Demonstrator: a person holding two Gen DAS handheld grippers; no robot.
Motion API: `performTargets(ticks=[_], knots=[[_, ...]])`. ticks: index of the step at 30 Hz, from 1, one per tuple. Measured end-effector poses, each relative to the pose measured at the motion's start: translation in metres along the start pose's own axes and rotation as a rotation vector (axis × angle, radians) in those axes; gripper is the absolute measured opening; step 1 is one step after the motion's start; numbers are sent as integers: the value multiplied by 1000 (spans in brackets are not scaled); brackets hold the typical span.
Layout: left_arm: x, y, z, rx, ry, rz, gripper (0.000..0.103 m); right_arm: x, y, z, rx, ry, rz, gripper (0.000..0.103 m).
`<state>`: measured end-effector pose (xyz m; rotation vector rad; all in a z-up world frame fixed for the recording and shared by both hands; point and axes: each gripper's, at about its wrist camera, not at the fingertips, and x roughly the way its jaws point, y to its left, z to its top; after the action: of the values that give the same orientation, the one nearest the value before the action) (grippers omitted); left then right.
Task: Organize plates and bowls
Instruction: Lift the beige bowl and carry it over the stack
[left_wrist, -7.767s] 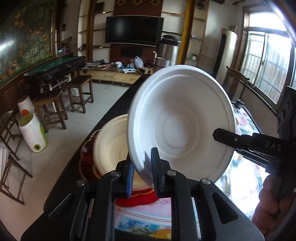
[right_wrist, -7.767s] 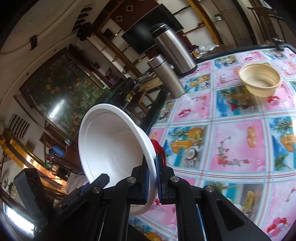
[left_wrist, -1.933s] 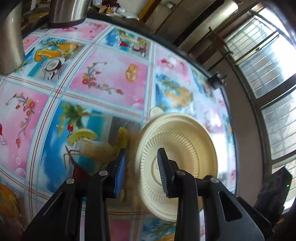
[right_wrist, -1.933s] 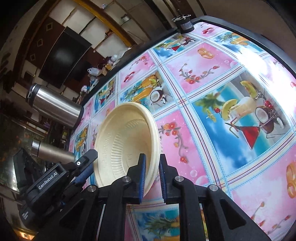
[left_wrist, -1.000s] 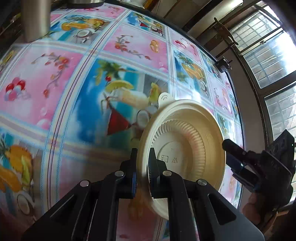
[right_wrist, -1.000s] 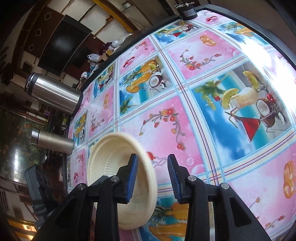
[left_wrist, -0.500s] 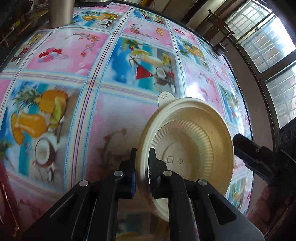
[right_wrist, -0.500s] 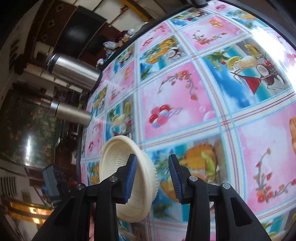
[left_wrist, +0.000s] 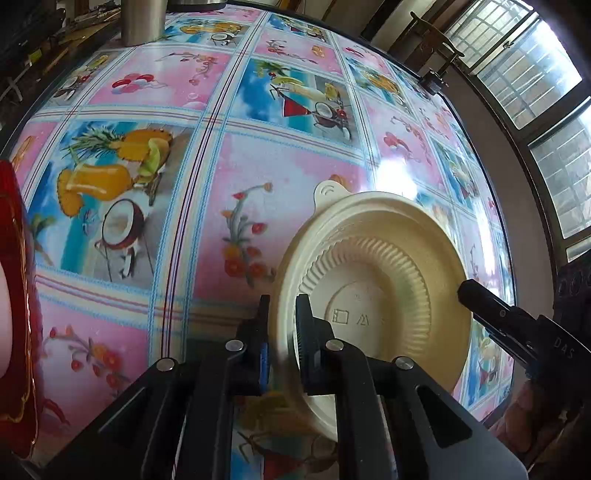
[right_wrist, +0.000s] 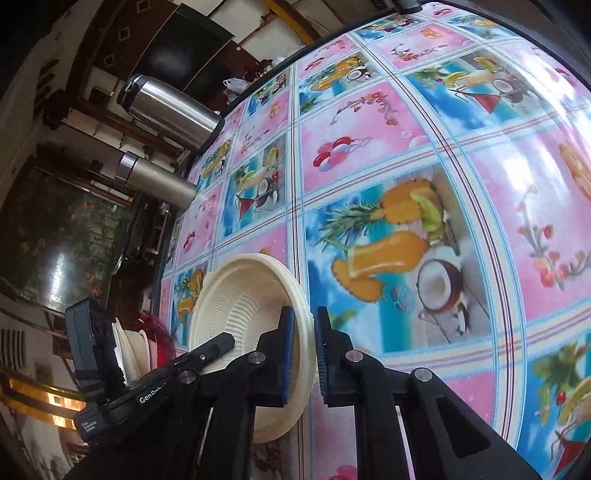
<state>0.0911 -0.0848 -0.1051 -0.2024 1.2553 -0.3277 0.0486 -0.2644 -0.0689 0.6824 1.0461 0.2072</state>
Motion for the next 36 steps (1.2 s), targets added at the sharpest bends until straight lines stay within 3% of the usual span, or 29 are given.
performTargets(ticks=[7, 15, 21, 27, 36], knots=[[-25, -5, -12, 24, -34, -37, 9, -15, 0, -16, 12, -18, 28, 11], [-101, 11, -18, 44, -201, -58, 10, -39, 30, -23, -14, -71, 94, 11], [-165, 47, -28, 9, -346, -29, 12, -46, 89, -24, -79, -110, 193, 12], [-221, 100, -45, -60, -459, 51, 15, -31, 161, -32, -174, -85, 283, 12], [-235, 172, -60, -208, -483, 119, 15, 19, 260, -56, -309, -3, 338, 14]])
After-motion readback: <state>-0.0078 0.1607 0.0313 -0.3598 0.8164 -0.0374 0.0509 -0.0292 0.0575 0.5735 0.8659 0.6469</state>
